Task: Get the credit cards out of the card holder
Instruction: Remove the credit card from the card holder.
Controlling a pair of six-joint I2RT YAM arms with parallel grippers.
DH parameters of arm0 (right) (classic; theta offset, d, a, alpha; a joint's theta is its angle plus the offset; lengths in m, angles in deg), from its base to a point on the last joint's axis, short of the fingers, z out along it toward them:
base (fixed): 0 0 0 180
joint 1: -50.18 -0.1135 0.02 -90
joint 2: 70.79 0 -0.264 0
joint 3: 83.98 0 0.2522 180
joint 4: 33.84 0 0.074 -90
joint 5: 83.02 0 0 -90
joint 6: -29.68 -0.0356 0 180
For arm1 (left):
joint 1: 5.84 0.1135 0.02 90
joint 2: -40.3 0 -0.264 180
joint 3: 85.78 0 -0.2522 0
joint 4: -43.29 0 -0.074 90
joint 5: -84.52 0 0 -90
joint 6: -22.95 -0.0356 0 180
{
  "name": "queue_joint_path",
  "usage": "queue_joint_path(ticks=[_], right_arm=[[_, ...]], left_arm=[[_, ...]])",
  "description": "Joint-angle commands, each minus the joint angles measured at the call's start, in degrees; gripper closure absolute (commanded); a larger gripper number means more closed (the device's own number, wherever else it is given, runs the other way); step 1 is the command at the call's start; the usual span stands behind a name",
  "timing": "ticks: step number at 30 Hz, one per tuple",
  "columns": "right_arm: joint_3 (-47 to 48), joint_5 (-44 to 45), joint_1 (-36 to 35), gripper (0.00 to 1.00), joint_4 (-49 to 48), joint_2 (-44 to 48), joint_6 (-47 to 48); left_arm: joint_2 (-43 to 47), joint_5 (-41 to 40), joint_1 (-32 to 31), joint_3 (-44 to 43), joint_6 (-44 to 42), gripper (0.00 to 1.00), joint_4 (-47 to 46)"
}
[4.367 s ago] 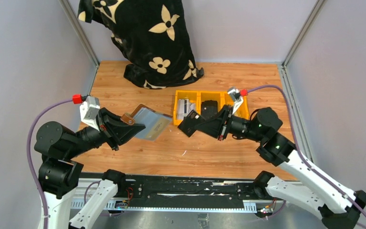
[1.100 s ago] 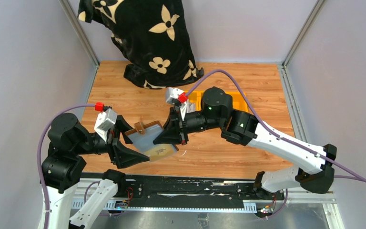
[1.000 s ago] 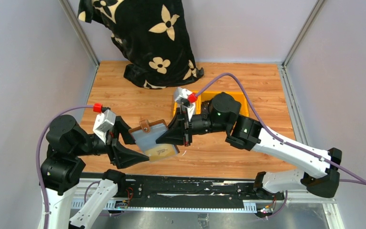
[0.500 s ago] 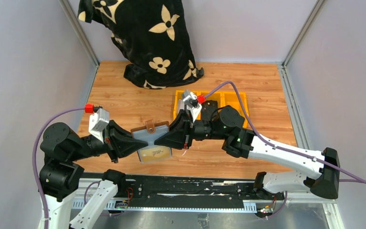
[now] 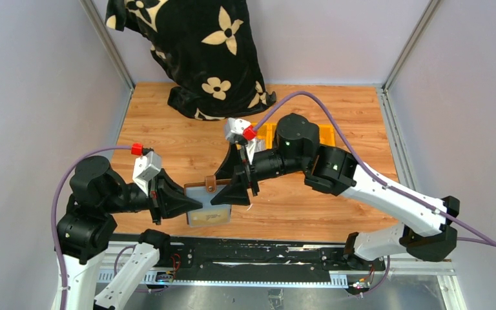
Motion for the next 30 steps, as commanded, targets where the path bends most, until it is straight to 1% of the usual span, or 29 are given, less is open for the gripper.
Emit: queue_joint_path(ticks=[1, 6, 7, 9, 11, 12, 13, 14, 16, 17, 18, 19, 20, 22, 24, 25, 26, 30], right_arm=[[7.4, -7.4, 0.1, 0.42, 19.5, -5.4, 11.0], [11.7, -8.8, -0.5, 0.40, 22.0, -7.7, 12.8], [12.7, -7.7, -0.5, 0.47, 22.3, -8.2, 13.2], [14.7, -6.2, -0.5, 0.64, 23.2, -9.0, 13.4], [16.7, -4.9, -0.5, 0.84, 23.9, -10.0, 13.4], [17.3, -3.7, -0.5, 0.95, 23.7, -10.3, 13.3], [17.7, -3.0, -0.4, 1.00, 23.2, -10.3, 12.8], [17.6, -1.8, -0.3, 1.00, 22.1, -10.0, 12.3], [15.4, -0.5, 0.2, 1.00, 16.7, -8.3, 8.4], [12.4, 0.3, 0.4, 1.00, 11.4, -6.8, 6.1], [10.5, 0.9, 0.5, 1.00, 8.4, -5.0, 4.7], [7.0, 2.0, 0.7, 1.00, 2.9, -2.8, 2.9], [1.6, 3.4, 0.7, 1.00, -5.4, -0.6, -0.2], [-6.8, 5.7, 0.7, 1.00, -19.0, 3.9, -5.1], [-13.9, 8.5, 0.7, 1.00, -28.4, 6.9, -9.9], [-16.9, 9.6, 0.6, 1.00, -34.1, 7.9, -11.6], [-19.4, 10.5, 0.6, 1.00, -37.7, 8.7, -13.5], [-28.2, 13.2, -0.4, 1.00, -51.0, 9.7, -19.4]], left_arm=[[0.1, 3.5, -0.2, -0.5, -1.7, 1.00, 1.4], [0.1, 3.7, -0.1, -0.1, -1.7, 1.00, 1.4], [0.0, 3.8, -0.1, 0.0, -1.8, 1.00, 1.5], [0.0, 4.0, -0.2, 0.0, -1.8, 1.00, 1.4], [0.0, 3.9, -0.1, 0.0, -1.8, 0.99, 1.4], [0.0, 3.7, -0.2, 0.1, -1.8, 0.86, 1.4], [0.1, 3.5, -0.1, 0.1, -1.7, 0.73, 1.4], [0.1, 3.2, -0.2, 0.2, -1.6, 0.57, 1.5], [0.5, 1.9, -0.2, 0.5, -1.3, 0.21, 1.6], [0.9, 1.5, -0.2, 0.7, -1.2, 0.10, 1.7], [1.3, 1.3, -0.1, 1.0, -1.2, 0.06, 1.6], [1.5, 1.3, -0.1, 1.3, -1.0, 0.05, 1.6], [2.0, 1.2, -0.2, 1.7, -0.8, 0.04, 1.7], [2.4, 0.6, -0.1, 2.2, -0.4, 0.06, 1.5], [2.6, -0.4, -0.1, 2.6, 1.4, 0.09, -0.2], [2.8, -1.1, -0.1, 3.0, 3.2, 0.12, -1.9], [3.0, -1.4, -0.1, 3.6, 5.5, 0.16, -4.3], [3.5, -2.8, -0.1, 6.1, 13.8, 0.37, -13.1]])
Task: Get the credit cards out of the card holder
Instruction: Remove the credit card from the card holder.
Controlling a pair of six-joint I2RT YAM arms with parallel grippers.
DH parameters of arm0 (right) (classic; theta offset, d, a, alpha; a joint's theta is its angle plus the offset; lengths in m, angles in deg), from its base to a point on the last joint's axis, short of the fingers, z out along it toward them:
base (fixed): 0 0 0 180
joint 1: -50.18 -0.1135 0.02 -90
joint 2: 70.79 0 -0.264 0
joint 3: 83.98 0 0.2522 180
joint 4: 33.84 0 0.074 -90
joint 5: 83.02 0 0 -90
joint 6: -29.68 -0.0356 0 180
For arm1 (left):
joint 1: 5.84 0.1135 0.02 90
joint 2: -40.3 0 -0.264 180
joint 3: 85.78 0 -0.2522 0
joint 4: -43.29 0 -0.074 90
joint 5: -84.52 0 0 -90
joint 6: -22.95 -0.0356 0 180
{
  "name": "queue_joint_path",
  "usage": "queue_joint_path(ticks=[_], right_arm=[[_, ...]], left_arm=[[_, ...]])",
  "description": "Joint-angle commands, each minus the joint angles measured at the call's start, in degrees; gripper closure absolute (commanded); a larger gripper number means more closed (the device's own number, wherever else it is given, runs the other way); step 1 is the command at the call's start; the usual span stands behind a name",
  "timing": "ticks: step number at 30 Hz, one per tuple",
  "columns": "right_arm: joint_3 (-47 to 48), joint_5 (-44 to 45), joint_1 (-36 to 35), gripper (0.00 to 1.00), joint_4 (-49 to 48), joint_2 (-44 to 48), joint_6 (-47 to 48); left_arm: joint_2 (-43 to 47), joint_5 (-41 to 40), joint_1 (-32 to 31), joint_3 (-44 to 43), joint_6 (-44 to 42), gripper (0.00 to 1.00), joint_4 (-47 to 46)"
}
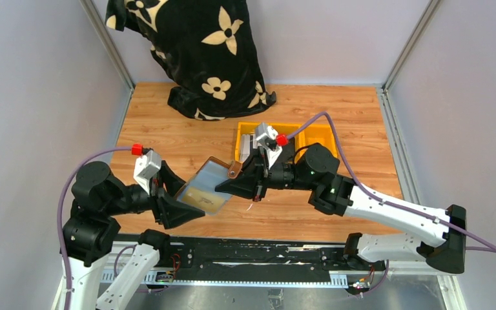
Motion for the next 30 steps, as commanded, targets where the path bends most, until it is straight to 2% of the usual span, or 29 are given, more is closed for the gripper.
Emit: queue_joint_path(ticks=[1, 4, 7, 9, 11, 12, 13, 15, 17, 20, 25, 30], right_arm=[[-7.8, 6.0, -1.4, 1.00, -26.0, 0.9, -9.7], [-12.4, 9.3, -3.2, 1.00, -33.2, 0.7, -10.5], [-15.7, 12.6, -3.6, 0.98, -36.9, 0.7, -10.2], [-16.5, 14.8, -3.6, 0.82, -35.1, 1.6, -8.4], [-15.2, 16.6, -3.5, 0.55, -26.4, 3.0, -5.2], [-13.6, 17.3, -3.4, 0.50, -20.3, 3.6, -2.5], [-11.6, 18.3, -3.4, 0.41, -13.7, 4.0, 0.4], [-6.6, 20.1, -3.1, 0.33, -0.9, 4.0, 5.6], [-2.7, 20.7, -2.7, 0.27, 7.4, 4.1, 9.9], [2.1, 21.4, -2.2, 0.21, 14.6, 4.2, 16.1], [9.3, 21.3, -2.0, 0.19, 23.3, 1.5, 21.7], [13.4, 16.0, -1.1, 0.18, 28.2, -4.6, 22.9]], left_arm=[[0.5, -2.5, -0.1, 2.2, 9.4, 0.43, -9.9], [-0.9, -3.0, -0.1, 1.9, 9.9, 0.62, -9.8], [-2.4, -4.5, -0.1, 1.2, 7.8, 0.88, -6.7], [-3.9, -7.7, -0.1, -0.5, 2.1, 1.00, -0.6], [-6.2, -10.0, -0.1, -3.6, -5.6, 1.00, 7.0], [-7.4, -11.0, -0.1, -5.0, -8.9, 1.00, 10.5], [-8.6, -11.8, -0.1, -6.4, -11.6, 1.00, 13.3], [-10.3, -13.2, -0.1, -8.3, -17.5, 1.00, 17.9], [-11.5, -15.6, -0.2, -9.7, -23.0, 1.00, 21.3], [-13.5, -17.7, -0.2, -10.7, -30.4, 1.00, 24.9], [-15.6, -24.5, -0.4, -10.8, -42.1, 1.00, 28.6], [-18.4, -32.1, -1.7, -11.7, -50.2, 1.00, 32.0]])
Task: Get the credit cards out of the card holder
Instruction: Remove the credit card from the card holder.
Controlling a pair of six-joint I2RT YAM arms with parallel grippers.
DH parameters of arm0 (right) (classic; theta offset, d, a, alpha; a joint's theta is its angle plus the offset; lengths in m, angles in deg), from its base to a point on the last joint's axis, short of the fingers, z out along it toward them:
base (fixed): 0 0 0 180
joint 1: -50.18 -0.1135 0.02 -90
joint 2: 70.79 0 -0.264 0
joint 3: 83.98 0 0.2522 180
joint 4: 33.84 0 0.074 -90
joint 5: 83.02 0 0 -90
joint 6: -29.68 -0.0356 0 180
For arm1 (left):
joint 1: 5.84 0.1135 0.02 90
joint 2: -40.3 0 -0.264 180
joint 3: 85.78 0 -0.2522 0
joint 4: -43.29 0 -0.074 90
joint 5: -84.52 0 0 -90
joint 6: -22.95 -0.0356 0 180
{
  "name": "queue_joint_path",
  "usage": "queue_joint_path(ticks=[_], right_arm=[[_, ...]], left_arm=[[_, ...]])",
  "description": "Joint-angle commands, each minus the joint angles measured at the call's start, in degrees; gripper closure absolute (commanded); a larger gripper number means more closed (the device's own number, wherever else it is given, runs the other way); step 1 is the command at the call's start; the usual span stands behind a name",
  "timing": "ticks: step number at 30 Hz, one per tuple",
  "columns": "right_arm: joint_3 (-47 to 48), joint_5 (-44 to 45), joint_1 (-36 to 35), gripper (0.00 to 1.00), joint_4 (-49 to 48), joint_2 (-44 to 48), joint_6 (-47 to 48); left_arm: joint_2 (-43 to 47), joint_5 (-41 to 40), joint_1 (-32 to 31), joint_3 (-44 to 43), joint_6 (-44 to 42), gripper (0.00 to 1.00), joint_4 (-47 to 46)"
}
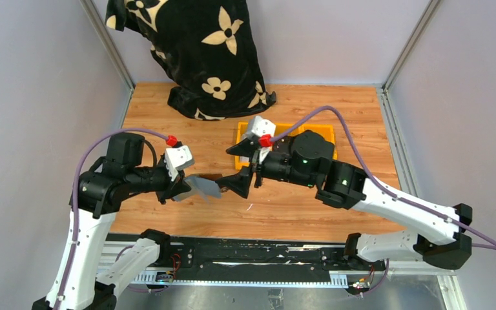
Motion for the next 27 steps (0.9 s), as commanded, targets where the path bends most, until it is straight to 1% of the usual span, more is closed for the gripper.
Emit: queue_joint_path(ticks=[1, 5, 11, 16, 18, 21, 25, 27], right_arm=[[2.0, -4.7, 1.0, 0.18, 7.6, -4.9, 3.2], [1.0, -7.7, 1.0, 0.18, 3.2, -8.5, 0.9], [-2.7, -5.7, 1.1, 0.17, -6.0, -11.3, 0.9], [-3.2, -9.8, 1.0, 0.16, -11.3, -13.2, -2.1], [-2.7, -9.4, 1.0, 0.16, -11.4, -14.4, -2.4], [-2.5, -6.1, 0.7, 0.16, -11.6, -15.5, -2.4], [-2.1, -1.3, -0.1, 0.15, -10.2, -16.1, 1.0], [-1.5, -0.8, -0.6, 0.15, -8.8, -16.4, 2.4]], left_arm=[[-1.6, -7.1, -0.9, -2.1, -9.9, 1.00, 3.7], [-1.5, -8.1, -1.1, -1.5, -11.4, 1.00, 3.9], [-0.4, -7.1, -1.1, -2.6, -11.6, 1.00, 3.9], [-0.2, -8.0, -1.2, -2.5, -11.7, 1.00, 3.9], [-0.3, -7.7, -1.2, -2.5, -11.5, 1.00, 3.9], [-0.1, -7.2, -1.2, -2.7, -11.0, 1.00, 3.9], [0.3, -7.2, -1.2, -2.8, -10.8, 1.00, 3.9], [0.4, -7.0, -1.2, -2.9, -10.9, 1.00, 3.9]])
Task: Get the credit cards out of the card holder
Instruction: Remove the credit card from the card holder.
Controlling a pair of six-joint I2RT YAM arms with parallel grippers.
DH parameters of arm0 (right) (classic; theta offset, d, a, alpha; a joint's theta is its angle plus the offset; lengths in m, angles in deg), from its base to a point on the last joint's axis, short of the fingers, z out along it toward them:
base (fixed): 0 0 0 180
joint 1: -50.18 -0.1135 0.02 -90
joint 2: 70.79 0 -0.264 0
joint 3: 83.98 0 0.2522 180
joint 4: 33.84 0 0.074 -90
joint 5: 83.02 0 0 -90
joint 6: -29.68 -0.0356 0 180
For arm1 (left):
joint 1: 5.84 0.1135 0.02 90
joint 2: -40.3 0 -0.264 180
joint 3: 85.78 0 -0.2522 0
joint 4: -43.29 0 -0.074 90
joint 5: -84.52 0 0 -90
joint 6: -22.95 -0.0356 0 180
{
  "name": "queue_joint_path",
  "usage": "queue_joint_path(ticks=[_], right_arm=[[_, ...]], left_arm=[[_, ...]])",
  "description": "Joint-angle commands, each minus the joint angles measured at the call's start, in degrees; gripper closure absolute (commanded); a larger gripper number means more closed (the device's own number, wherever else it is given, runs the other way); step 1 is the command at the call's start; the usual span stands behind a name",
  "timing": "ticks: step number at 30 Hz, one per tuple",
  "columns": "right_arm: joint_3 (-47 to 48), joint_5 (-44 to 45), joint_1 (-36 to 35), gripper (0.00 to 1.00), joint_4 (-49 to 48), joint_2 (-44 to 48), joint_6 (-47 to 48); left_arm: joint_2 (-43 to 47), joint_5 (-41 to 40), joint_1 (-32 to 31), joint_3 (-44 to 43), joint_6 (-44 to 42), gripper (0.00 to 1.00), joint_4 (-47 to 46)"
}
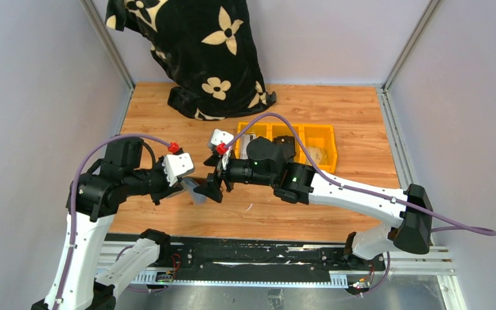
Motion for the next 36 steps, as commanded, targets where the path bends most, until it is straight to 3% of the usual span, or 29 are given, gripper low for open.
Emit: queue_joint_path(ticks=[1, 8, 15, 28, 31, 36], right_arm=[[1.6, 3.7, -1.1, 0.15, 1.1, -0.4, 3.1], [3.1, -5.3, -1.0, 0.15, 0.5, 0.2, -1.0], [4.4, -8.8, -1.3, 0.14, -1.0, -1.2, -8.0], [4.5, 6.2, -5.2, 0.14, 3.5, -2.1, -0.8], [3.8, 9.7, -5.2, 0.33, 3.1, -1.1, 0.5], [2.8, 7.7, -4.9, 0.78, 2.1, 1.6, 1.4]], left_arm=[[0.7, 1.1, -0.5, -1.6, -0.2, 1.00, -0.3], [0.5, 0.6, -0.5, -1.7, -0.5, 1.00, -0.4], [0.3, 0.8, -0.5, -2.6, 0.3, 1.00, -0.4], [0.6, 2.4, -0.5, -5.0, 2.4, 1.00, -0.4], [1.1, 3.5, -0.5, -5.3, 2.5, 1.00, -0.4], [3.0, 6.7, -0.5, -5.2, 0.7, 1.00, -0.4]])
